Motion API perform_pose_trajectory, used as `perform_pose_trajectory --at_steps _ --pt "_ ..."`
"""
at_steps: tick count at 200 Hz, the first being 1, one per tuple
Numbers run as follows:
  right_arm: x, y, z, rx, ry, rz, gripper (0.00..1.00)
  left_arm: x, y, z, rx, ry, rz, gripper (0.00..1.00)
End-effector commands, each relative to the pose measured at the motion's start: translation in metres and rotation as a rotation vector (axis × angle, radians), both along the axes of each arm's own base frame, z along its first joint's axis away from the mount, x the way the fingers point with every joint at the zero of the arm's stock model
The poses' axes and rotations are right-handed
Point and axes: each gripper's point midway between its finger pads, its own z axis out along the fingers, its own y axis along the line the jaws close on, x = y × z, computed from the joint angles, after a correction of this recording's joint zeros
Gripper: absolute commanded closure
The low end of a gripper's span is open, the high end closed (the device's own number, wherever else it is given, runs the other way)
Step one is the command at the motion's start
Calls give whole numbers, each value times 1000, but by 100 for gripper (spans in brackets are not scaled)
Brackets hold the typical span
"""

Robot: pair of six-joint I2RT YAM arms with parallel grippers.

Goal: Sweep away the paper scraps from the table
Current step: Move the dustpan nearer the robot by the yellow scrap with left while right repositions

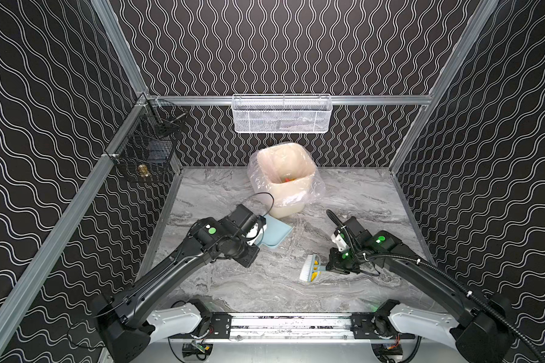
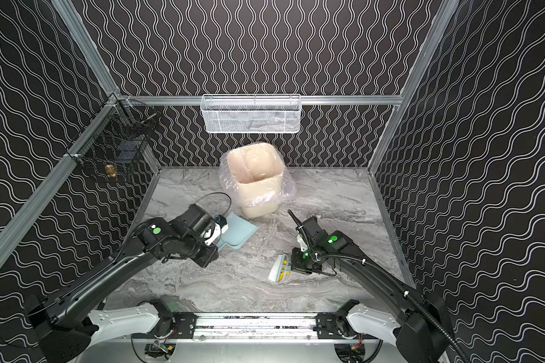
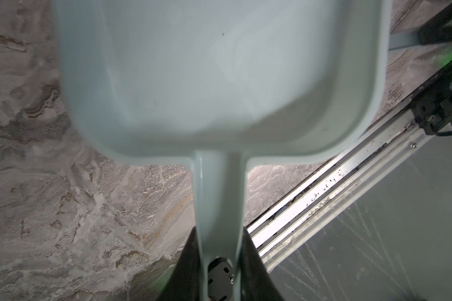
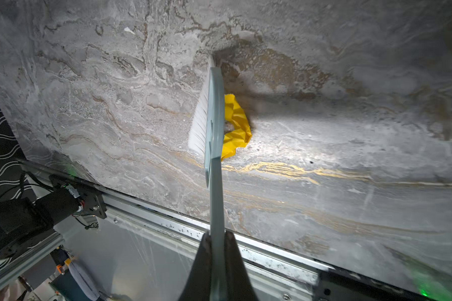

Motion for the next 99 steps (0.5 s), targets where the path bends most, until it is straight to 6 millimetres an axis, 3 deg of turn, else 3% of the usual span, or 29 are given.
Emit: perform_pose_trajectory --at_steps 1,24,45,99 --pt "-4 -11 11 -41 -4 23 100 -5 -12 -8 4 9 -3 100" --pt "9 -5 44 10 -66 9 100 -15 -21 -20 43 18 -51 100" --pt "17 -12 66 1 -107 -16 100 -23 -29 -29 77 23 -101 100" --pt "25 -43 72 -236 -57 0 100 -61 -50 -48 132 80 -213 100"
